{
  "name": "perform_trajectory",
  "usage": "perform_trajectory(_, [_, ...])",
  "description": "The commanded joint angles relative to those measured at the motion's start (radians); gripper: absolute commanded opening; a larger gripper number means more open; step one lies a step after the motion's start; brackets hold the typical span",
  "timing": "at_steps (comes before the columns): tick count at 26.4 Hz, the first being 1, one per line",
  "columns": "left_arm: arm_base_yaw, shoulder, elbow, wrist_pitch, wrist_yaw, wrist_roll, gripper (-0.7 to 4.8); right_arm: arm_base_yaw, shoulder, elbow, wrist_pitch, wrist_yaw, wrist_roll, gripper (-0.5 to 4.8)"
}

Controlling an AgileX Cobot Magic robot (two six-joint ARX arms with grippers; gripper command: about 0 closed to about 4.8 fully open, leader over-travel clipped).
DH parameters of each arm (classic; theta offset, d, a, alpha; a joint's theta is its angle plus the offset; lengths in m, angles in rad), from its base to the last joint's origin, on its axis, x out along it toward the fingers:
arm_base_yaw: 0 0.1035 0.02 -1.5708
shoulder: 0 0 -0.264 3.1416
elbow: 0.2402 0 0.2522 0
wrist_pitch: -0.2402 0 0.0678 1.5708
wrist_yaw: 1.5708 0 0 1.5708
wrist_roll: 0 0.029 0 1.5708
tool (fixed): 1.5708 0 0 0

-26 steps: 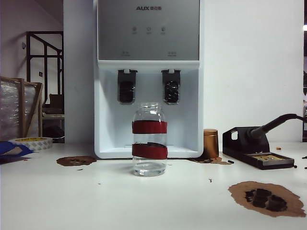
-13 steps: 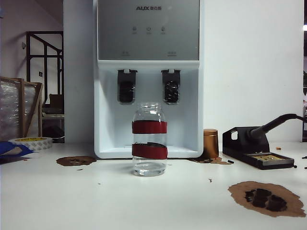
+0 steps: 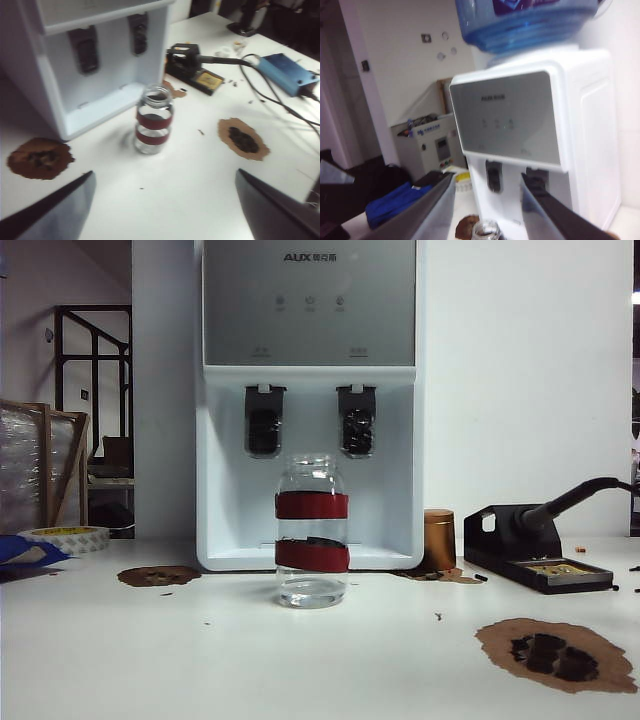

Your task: Pick up the water bottle with two loops of red belts, then reach the front water dispenser and gently press the gray-black baffle horizontally to get a little water.

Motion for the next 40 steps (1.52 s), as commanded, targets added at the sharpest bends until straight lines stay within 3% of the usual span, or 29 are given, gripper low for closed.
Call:
perform_trajectory(1, [0.0, 0.008, 0.004, 0.05, -0.093, 0.004, 4.59, 0.002, 0.022, 0.004, 0.012, -0.009, -0.001, 2.11])
perform_trajectory(14, [0.0, 0.205, 0.003, 0.227, -0.077, 0.033, 4.59, 0.002, 0.032, 0.004, 0.017, -0.021, -0.001, 2.11])
perform_trajectory(19, [0.0, 0.257, 0.003, 0.226, 0.074, 0.059, 4.6, 0.002, 0.039, 0.004, -0.005, -0.029, -0.004, 2.11])
perform_trajectory(26, [-0.011, 0.255, 0.004, 0.224, 0.163, 0.06, 4.63, 0.011, 0.079, 0.004, -0.003, -0.113, 0.0, 2.11])
perform_trajectory(31, [-0.029, 0.255, 0.004, 0.226, 0.166, 0.059, 4.63, 0.044, 0.09, 0.004, -0.008, -0.188, 0.0, 2.12])
perform_trajectory(40, [-0.029, 0.253, 0.005, 0.226, 0.159, 0.054, 4.63, 0.154, 0.15, 0.001, -0.05, -0.144, -0.087, 2.3])
